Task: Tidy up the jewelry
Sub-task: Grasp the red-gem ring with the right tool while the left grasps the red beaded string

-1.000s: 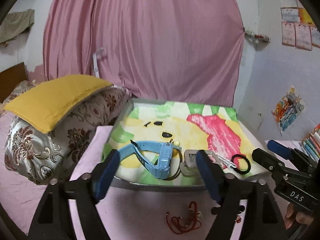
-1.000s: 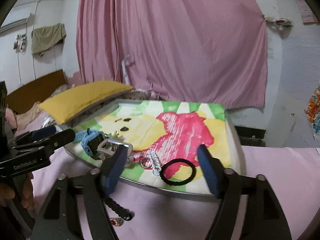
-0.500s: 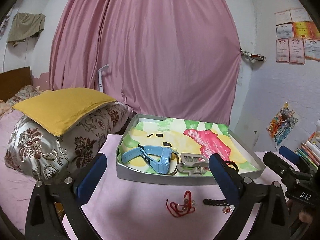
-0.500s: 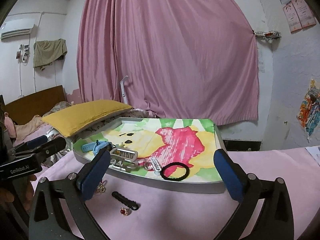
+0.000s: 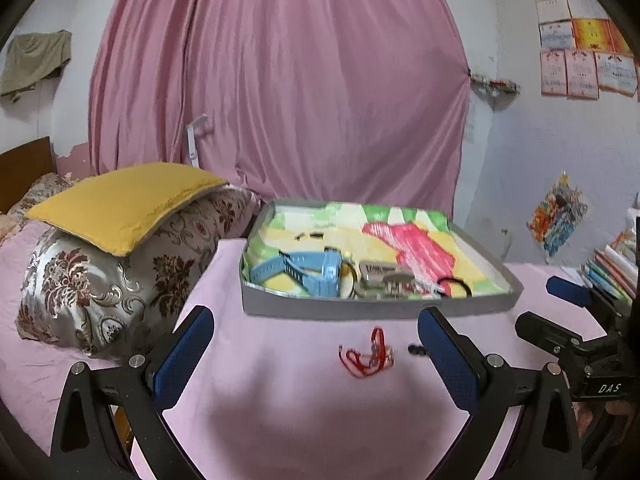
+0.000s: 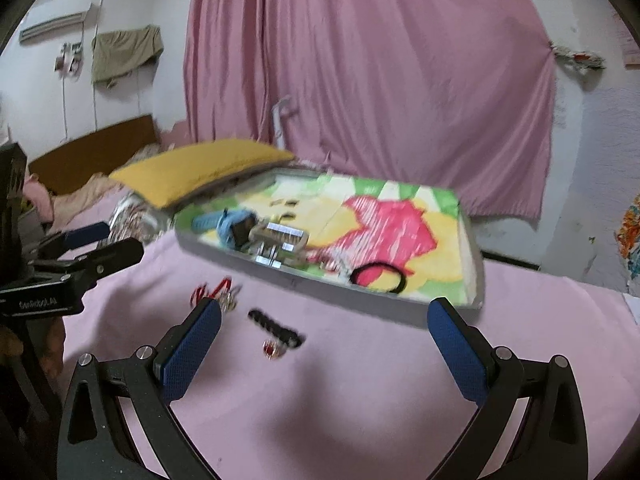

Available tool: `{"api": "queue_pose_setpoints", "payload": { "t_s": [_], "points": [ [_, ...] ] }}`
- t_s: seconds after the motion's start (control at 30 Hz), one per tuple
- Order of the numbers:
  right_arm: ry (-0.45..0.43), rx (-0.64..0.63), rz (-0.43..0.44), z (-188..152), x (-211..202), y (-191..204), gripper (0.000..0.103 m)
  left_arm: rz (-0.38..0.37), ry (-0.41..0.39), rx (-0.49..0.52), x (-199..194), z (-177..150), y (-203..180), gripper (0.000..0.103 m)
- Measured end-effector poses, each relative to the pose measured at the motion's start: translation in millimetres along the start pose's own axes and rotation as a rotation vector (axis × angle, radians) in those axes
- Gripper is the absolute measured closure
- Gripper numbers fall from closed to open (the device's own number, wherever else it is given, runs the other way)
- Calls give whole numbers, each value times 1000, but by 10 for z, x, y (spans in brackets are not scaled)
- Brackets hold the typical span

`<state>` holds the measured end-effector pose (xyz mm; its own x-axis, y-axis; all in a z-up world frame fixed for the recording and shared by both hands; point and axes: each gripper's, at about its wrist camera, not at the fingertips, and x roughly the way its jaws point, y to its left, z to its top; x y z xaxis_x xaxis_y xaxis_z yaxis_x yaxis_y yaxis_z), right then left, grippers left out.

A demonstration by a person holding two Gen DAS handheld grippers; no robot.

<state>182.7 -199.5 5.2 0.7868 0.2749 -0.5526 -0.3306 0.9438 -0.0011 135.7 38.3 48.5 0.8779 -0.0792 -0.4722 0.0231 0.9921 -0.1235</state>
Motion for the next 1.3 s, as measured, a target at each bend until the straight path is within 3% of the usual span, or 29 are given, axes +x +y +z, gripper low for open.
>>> {"api": "queue_pose_setpoints", "payload": {
  "t_s": [0.33, 0.57, 0.7, 0.8, 1.03, 1.23, 1.3],
  "points": [
    [150, 42, 50, -136, 234, -34, 5, -42, 215, -7, 311, -131, 21, 1],
    [237, 29, 87, -156, 388, 24, 50, -76, 279, -12, 460, -175, -7, 5],
    [273, 10, 115, -156, 461, 83, 67, -92, 312, 2, 540, -172, -49, 18],
    [288, -10, 135, -143, 505, 141, 74, -111, 341, 1, 606, -181, -70, 26],
    [305, -43, 149, -94, 581, 241, 74, -152, 390, 3, 728, -145, -122, 40],
    [305, -51, 145, -67, 618, 257, 80, -143, 398, 31, 814, -107, -175, 48],
    [305, -50, 147, -62, 626, 253, 82, -144, 402, 48, 831, -100, -206, 56]
  ]
}}
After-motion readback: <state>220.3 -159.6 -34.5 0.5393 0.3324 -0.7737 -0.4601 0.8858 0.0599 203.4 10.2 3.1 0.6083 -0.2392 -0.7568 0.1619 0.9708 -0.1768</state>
